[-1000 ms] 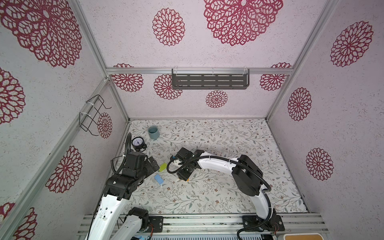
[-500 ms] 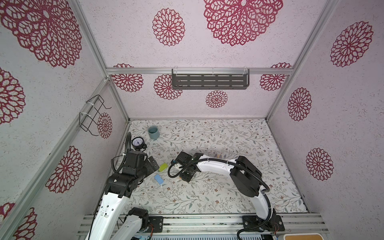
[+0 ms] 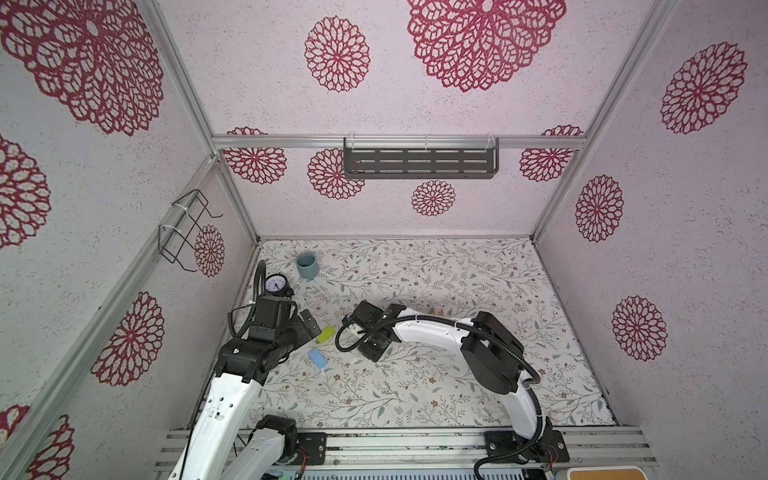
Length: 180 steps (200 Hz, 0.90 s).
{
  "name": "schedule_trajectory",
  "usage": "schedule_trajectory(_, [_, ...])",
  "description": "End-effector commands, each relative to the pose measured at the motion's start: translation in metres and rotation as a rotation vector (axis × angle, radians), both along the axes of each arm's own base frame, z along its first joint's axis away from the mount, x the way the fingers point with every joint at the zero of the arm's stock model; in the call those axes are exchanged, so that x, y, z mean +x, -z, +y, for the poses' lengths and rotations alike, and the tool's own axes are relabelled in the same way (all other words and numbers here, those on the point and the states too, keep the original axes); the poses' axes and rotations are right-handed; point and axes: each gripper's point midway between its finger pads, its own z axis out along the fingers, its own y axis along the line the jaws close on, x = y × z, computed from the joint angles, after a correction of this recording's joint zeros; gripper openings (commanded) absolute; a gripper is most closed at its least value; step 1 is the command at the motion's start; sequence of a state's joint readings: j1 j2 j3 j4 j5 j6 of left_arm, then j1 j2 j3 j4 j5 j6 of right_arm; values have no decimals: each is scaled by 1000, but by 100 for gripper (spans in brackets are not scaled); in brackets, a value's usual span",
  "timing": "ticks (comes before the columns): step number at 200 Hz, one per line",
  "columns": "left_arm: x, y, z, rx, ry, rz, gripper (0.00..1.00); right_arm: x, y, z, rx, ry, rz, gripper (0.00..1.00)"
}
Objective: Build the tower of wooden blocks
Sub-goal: 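Lower the right gripper onto the orange Supermarket block and grasp it, then carry the orange block with the right gripper over the stack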
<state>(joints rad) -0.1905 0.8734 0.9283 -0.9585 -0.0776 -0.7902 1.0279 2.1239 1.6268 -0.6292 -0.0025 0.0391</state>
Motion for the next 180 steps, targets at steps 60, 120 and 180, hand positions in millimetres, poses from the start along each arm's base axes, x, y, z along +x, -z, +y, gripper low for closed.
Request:
schedule_trajectory(60, [53, -17, -31, -53, 80, -81, 97, 63, -95, -70, 154, 439, -50, 25])
schedule_trajectory(120, [80, -7, -72, 12, 175, -54, 97, 84, -109, -142, 147, 644, -75, 27])
schedule_trajectory(180, [97, 10, -102, 48, 244, -17, 97, 93, -97, -192, 106, 761, -74, 27])
